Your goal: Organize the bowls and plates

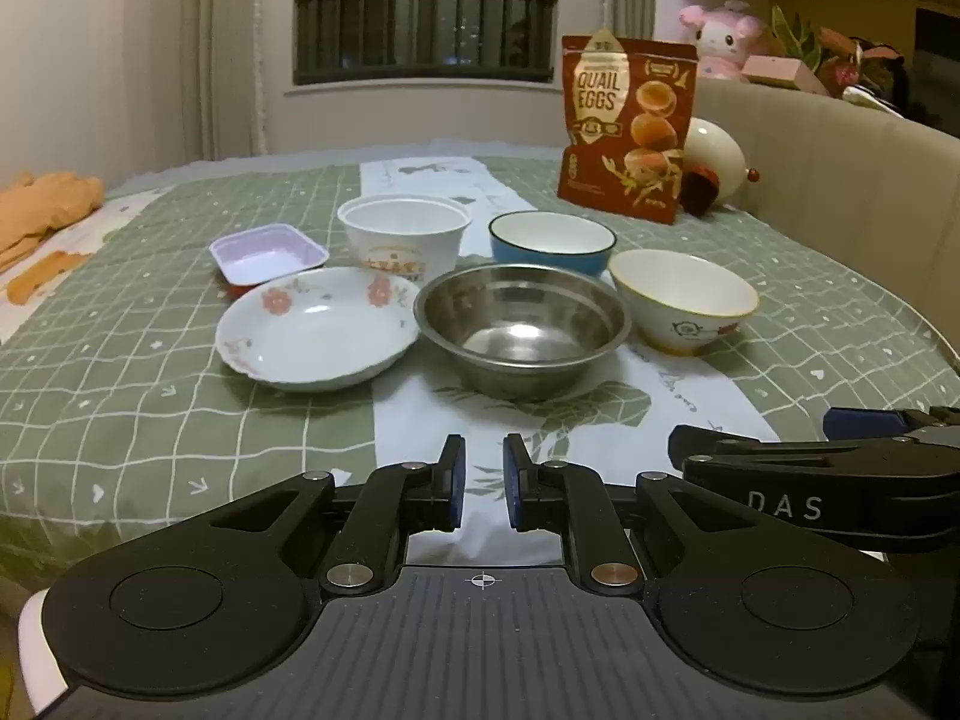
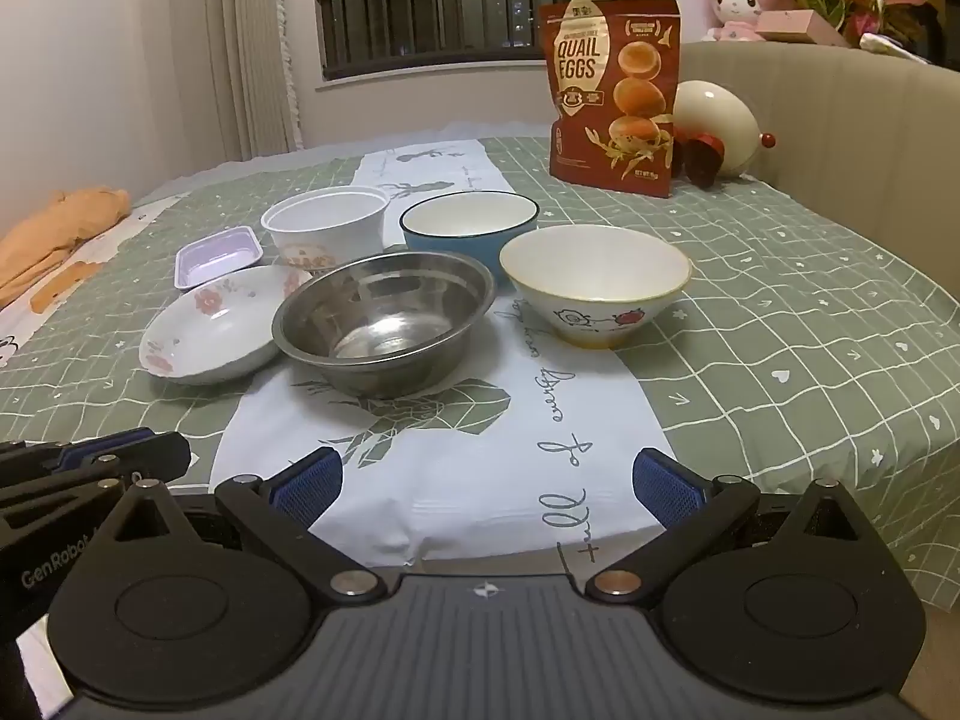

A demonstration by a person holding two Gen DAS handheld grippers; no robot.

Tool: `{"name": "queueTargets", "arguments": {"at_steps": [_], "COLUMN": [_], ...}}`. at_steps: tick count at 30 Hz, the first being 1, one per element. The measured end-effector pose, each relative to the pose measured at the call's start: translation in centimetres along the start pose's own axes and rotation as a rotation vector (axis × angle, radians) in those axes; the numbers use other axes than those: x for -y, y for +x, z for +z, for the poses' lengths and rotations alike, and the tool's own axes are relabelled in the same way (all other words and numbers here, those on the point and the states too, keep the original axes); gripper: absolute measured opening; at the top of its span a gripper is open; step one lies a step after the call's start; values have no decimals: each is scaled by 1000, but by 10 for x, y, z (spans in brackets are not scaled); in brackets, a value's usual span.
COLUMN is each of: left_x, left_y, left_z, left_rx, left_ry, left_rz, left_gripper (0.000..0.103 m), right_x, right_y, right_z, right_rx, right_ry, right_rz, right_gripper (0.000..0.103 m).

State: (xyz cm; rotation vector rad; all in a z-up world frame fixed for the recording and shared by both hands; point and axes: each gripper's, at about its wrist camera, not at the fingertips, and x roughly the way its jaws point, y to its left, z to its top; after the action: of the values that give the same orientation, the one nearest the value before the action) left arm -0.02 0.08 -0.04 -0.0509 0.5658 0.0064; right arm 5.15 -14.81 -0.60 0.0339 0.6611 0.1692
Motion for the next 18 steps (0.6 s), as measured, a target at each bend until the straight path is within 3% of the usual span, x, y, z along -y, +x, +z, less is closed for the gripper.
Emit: {"name": "queueTargets", "arguments": {"at_steps": [18], "left_x": [4], "left_y": [4], "left_z": [-5], "left_rx": [-43], "left_ry": [12], "left_rz": [17], "left_gripper": [16], "right_x": [-2], "right_y": [3], "right_z": [-2], "right_rx": [-2], "right_ry": [-26], "right_rz": [-9], "right_gripper": [103]}}
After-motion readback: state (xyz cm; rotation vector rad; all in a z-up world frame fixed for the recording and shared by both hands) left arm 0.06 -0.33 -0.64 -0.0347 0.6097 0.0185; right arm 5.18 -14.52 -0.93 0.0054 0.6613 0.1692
